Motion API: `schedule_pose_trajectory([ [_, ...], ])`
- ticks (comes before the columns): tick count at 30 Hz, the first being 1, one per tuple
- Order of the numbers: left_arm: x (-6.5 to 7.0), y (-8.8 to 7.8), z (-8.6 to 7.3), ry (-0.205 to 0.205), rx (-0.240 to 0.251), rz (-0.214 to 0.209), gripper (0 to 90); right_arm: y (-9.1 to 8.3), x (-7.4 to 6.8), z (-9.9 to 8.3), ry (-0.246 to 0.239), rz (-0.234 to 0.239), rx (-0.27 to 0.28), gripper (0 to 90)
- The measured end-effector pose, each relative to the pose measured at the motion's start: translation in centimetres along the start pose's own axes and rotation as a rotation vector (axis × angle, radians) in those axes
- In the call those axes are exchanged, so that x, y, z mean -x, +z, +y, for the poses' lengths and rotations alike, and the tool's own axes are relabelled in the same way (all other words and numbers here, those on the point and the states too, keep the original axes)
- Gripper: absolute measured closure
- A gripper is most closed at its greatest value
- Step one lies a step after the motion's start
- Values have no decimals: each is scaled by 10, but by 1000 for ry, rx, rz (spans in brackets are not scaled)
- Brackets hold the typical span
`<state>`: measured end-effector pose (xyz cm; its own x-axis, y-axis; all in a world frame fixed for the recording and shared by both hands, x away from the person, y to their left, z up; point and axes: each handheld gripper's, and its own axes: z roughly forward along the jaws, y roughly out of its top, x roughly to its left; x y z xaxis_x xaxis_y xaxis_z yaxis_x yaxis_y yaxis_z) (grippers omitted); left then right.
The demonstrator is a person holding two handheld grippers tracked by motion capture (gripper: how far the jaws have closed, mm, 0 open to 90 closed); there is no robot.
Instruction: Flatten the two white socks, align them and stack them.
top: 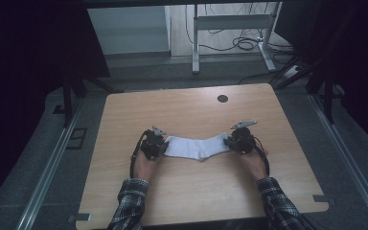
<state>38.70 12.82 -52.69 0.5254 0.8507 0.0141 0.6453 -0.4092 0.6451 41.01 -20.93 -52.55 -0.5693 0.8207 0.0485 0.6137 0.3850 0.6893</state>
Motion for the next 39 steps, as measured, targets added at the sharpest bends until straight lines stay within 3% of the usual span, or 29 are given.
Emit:
schedule_pose_trajectory([
  [6,-1,2,-2,-6,2,11,743,0,0,0,-4,-4,-4,717],
  [13,-5,-3,-1,-37,40,28,586,-2,1,1,0,-8,4,660],
  [16,-6,-8,0,-54,60,9,573,-6,0,3,-3,-4,10,635],
  [30,-4,-24,-1,-62,107,-35,484,-20,-9,9,-28,23,45,491],
  [34,-6,-30,-3,-84,123,-60,442,-24,-10,10,-33,36,47,439],
  [39,-5,-36,-5,-69,125,-87,390,-30,-11,10,-43,44,51,393],
])
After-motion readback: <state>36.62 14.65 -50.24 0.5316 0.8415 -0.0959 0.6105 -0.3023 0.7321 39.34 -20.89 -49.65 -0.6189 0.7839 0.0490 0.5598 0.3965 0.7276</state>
